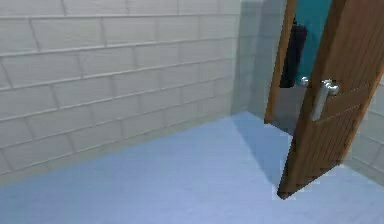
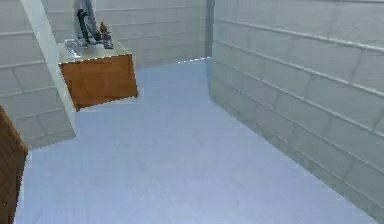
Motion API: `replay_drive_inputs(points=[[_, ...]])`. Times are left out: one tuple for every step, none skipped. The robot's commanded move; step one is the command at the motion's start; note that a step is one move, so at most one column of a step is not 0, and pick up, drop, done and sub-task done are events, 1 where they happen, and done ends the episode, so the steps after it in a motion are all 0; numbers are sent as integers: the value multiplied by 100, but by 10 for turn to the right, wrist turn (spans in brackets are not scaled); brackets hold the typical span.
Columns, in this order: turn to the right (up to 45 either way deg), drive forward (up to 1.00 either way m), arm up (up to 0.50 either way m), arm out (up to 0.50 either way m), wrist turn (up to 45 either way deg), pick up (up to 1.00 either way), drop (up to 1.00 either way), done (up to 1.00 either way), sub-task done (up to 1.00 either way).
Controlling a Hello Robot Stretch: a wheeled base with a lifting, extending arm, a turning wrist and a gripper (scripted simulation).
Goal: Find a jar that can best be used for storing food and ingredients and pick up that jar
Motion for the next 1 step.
replay_drive_inputs(points=[[450, 0, 0, 0, 0, 0, 0, 0, 0]])
